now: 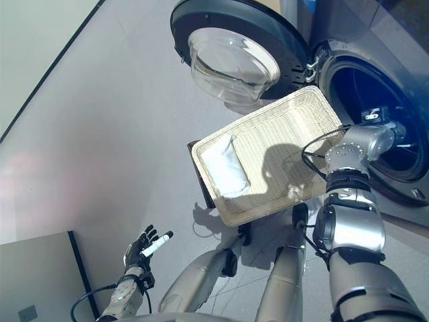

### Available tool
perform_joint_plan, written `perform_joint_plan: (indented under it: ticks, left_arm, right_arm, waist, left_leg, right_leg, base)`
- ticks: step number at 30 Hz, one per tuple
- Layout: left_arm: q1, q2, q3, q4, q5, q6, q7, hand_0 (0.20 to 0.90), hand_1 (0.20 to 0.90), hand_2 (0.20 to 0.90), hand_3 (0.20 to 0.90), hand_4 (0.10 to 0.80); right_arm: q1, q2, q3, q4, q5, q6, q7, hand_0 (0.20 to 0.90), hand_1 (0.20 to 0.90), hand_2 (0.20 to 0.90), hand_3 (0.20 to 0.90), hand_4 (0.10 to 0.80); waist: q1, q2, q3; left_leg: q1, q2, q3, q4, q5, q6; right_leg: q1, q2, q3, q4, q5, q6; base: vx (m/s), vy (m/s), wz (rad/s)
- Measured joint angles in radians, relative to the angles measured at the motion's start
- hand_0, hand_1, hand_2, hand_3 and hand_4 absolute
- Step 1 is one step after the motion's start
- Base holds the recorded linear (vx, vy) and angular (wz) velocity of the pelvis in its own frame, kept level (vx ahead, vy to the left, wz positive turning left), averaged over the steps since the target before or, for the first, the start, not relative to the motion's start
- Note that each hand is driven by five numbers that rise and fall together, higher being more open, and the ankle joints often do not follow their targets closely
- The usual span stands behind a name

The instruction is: Pick up the clothes and place them into the washing machine

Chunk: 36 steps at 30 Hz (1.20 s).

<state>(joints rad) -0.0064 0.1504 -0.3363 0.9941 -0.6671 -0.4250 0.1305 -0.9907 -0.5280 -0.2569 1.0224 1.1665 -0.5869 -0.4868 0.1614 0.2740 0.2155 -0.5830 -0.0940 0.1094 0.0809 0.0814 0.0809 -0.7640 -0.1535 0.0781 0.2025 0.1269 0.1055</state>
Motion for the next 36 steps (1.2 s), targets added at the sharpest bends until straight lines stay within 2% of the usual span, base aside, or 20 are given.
perform_joint_plan:
  ticks: [5,7,14,23,27,31,32,34,35,36]
  left_arm:
    - [0.001,-0.002,0.001,0.026,0.0,0.004,-0.007,0.9,0.9,0.9,0.9,0.8]
    - [0.005,-0.003,0.001,0.038,-0.001,0.004,-0.011,0.9,0.9,0.9,0.9,0.8]
    - [0.003,-0.025,0.002,0.037,0.0,0.004,-0.023,0.9,0.9,0.9,0.9,0.8]
    - [0.003,-0.027,0.012,0.038,0.0,0.003,-0.022,0.9,0.9,0.9,0.9,0.8]
    - [-0.001,-0.027,0.014,0.035,0.002,0.002,-0.022,0.9,0.9,0.9,0.9,0.8]
    - [0.0,-0.024,0.044,0.035,0.026,0.001,-0.019,0.9,0.9,0.9,0.9,0.8]
    - [-0.001,-0.018,0.062,0.035,0.041,0.0,-0.012,0.9,0.9,0.9,0.9,0.8]
    - [-0.001,-0.002,0.062,0.036,0.055,0.001,0.001,0.9,0.9,0.9,0.9,0.8]
    - [-0.001,-0.001,0.067,0.036,0.07,0.002,0.007,0.9,0.9,0.9,0.9,0.8]
    - [0.0,0.0,0.091,0.026,0.098,0.001,0.015,0.9,0.9,0.9,0.9,0.8]
  right_arm:
    - [0.013,0.031,0.021,0.146,-0.002,0.031,0.075,0.9,0.9,0.9,0.9,0.8]
    - [0.044,0.071,0.029,0.151,-0.004,0.047,0.097,0.9,0.9,0.9,0.9,0.8]
    - [0.145,0.174,0.031,0.15,-0.009,0.068,0.12,0.9,0.9,0.9,0.9,0.8]
    - [0.151,0.183,0.08,0.152,-0.045,0.089,0.132,0.9,0.9,0.9,0.9,0.8]
    - [0.162,0.157,0.159,0.19,-0.128,0.143,0.134,0.9,0.9,0.9,0.9,0.8]
    - [0.184,0.123,0.309,0.236,-0.35,0.23,0.114,0.9,0.9,0.9,0.9,0.8]
    - [0.194,0.114,0.389,0.256,-0.445,0.255,0.095,0.9,0.9,0.9,0.9,0.8]
    - [0.196,0.122,0.43,0.27,-0.563,0.293,0.077,0.9,0.9,0.9,0.9,0.8]
    - [0.192,0.117,0.479,0.292,-0.636,0.31,0.059,0.9,0.9,0.9,0.9,0.8]
    - [0.199,0.107,0.523,0.304,-0.787,0.353,0.031,0.9,0.9,0.9,0.9,0.8]
  waist:
    - [-0.021,-0.017,0.013]
    - [-0.038,-0.017,0.013]
    - [-0.04,-0.016,0.012]
    - [-0.035,-0.017,0.012]
    - [-0.038,-0.018,0.012]
    - [-0.038,-0.043,0.026]
    - [-0.041,-0.062,0.031]
    - [-0.033,-0.09,0.035]
    - [-0.036,-0.094,0.035]
    - [-0.036,-0.102,0.039]
  left_leg:
    - [0.028,0.006,0.002,-0.013,0.0,0.0]
    - [0.033,0.009,0.002,-0.015,-0.003,-0.004]
    - [0.033,0.013,0.0,-0.016,-0.005,-0.006]
    - [0.032,0.012,-0.008,-0.013,-0.002,-0.003]
    - [0.032,0.013,-0.022,-0.004,-0.002,-0.003]
    - [0.031,0.019,-0.046,0.024,-0.009,-0.013]
    - [0.031,0.023,-0.055,0.029,-0.013,-0.021]
    - [0.029,0.028,-0.065,0.03,-0.01,-0.029]
    - [0.026,0.029,-0.076,0.032,-0.008,-0.031]
    - [0.025,0.031,-0.097,0.04,-0.005,-0.035]
  right_leg:
    - [0.018,0.001,0.001,0.002,-0.008,0.0]
    - [0.022,0.003,-0.002,0.001,-0.009,-0.002]
    - [0.019,0.005,-0.01,0.002,-0.008,-0.004]
    - [0.024,0.004,-0.023,0.008,-0.005,-0.011]
    - [0.026,0.004,-0.037,0.024,-0.012,-0.019]
    - [0.042,0.005,-0.06,0.045,-0.028,-0.02]
    - [0.044,0.006,-0.068,0.052,-0.033,-0.026]
    - [0.045,0.007,-0.077,0.056,-0.04,-0.029]
    - [0.048,0.007,-0.087,0.057,-0.04,-0.03]
    - [0.06,0.006,-0.107,0.057,-0.044,-0.035]
  base:
    - [-0.007,-0.006,-0.05]
    - [-0.004,-0.012,-0.04]
    - [-0.004,-0.005,-0.03]
    - [-0.015,-0.011,0.04]
    - [-0.028,-0.04,0.08]
    - [-0.04,-0.05,0.14]
    - [-0.036,-0.073,0.14]
    - [-0.026,-0.05,0.12]
    - [-0.037,-0.036,0.31]
    - [-0.042,-0.041,0.34]
